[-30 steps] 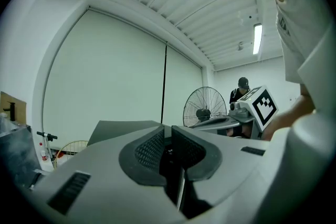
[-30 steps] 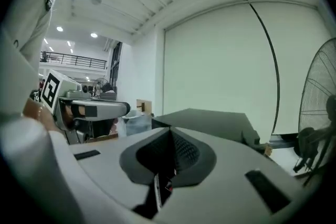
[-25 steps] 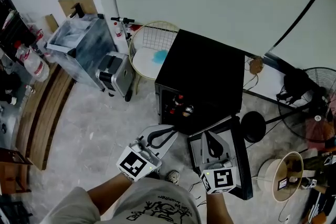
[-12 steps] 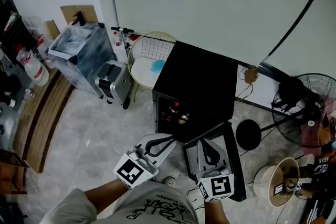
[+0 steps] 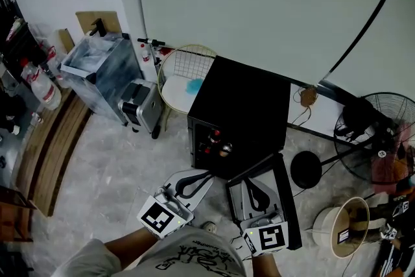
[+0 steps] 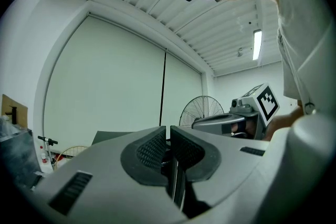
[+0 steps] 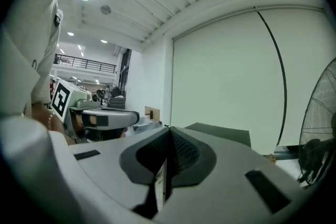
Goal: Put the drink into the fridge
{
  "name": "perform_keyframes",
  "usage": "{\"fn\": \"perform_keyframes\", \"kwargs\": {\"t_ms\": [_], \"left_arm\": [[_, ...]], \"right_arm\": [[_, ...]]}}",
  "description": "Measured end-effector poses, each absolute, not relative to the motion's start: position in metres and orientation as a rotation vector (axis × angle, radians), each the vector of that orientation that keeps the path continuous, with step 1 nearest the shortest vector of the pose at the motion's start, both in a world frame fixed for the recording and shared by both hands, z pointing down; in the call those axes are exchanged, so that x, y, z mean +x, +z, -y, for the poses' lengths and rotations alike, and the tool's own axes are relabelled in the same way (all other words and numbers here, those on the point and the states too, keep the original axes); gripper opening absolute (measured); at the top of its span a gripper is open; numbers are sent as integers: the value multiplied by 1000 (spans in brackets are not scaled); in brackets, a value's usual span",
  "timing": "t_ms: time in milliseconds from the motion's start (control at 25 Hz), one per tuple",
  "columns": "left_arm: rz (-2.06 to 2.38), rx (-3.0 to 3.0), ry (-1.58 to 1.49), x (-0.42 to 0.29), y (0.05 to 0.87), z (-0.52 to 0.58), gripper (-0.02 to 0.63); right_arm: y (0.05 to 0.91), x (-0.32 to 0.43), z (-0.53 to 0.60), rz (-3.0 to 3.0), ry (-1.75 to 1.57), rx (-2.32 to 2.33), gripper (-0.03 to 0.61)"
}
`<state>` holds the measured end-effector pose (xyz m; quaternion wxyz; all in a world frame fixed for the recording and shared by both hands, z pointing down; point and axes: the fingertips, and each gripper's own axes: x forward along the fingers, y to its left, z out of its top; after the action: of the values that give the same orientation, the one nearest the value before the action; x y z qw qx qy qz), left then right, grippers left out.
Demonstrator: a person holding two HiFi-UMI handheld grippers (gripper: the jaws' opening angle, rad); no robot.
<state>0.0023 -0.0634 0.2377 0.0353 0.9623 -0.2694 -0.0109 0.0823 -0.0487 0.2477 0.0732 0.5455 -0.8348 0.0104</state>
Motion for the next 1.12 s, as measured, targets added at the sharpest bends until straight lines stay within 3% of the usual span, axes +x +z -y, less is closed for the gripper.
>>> {"fn": "perform_keyframes", "kwargs": {"t_ms": [1120], "left_arm": [[852,2983,-29,-8,210,59,34]], "right_arm": [[208,93,35,2489,-34,1695,6]]}}
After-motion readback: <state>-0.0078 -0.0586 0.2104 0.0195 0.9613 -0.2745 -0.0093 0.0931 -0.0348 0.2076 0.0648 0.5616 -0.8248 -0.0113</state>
